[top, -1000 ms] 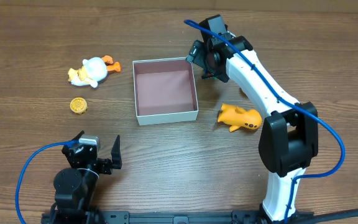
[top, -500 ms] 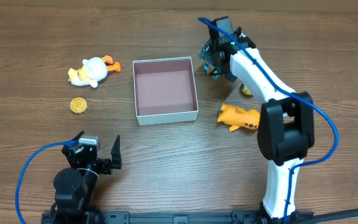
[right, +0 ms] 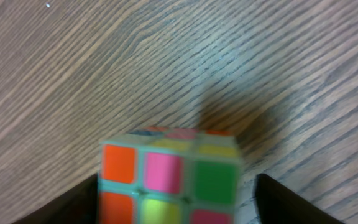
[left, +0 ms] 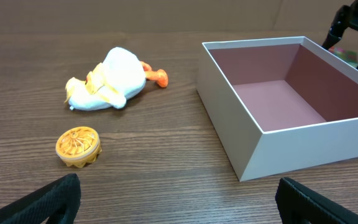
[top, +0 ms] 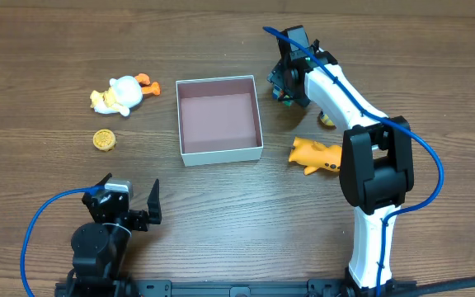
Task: Pack container
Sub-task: 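Lower the open right gripper over the Rubik's cube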
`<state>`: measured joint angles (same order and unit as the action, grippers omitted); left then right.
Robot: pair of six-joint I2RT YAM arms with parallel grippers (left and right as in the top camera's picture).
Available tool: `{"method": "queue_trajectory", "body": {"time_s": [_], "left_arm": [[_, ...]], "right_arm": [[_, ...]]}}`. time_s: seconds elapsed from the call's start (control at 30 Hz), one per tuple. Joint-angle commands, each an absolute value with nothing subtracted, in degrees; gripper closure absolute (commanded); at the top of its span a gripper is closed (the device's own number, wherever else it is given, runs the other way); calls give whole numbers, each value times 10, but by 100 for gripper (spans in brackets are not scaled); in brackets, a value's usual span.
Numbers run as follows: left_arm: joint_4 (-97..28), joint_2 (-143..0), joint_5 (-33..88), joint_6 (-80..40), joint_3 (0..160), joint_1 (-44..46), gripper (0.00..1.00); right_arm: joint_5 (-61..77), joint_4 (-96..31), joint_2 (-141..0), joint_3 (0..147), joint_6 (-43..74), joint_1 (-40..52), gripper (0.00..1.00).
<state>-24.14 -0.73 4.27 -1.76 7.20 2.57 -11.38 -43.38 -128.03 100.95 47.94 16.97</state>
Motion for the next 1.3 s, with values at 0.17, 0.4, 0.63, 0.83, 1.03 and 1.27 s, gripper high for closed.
{"method": "queue_trajectory", "body": {"time_s": [0.17, 0.4, 0.63, 0.83, 1.03, 1.27], "left_arm": [[-239, -2, 41, -26, 69, 22, 0], [-239, -2, 41, -26, 69, 22, 0], [-239, -2, 41, -26, 69, 22, 0], [-239, -2, 41, -26, 69, 22, 0], [-239, -2, 41, -26, 69, 22, 0], [-239, -2, 41, -26, 69, 22, 0]], "right_arm": [[-117, -438, -1280, 1020, 475, 166, 31], [-118, -463, -1280, 1020, 475, 166, 36], [-119, -481, -1278, 1020, 430, 166, 36], [-120, -486, -1253, 1021, 357, 166, 36], [-120, -495, -1228, 1021, 325, 166, 43], [-120, -516, -1227, 1022, 325, 166, 44]]}}
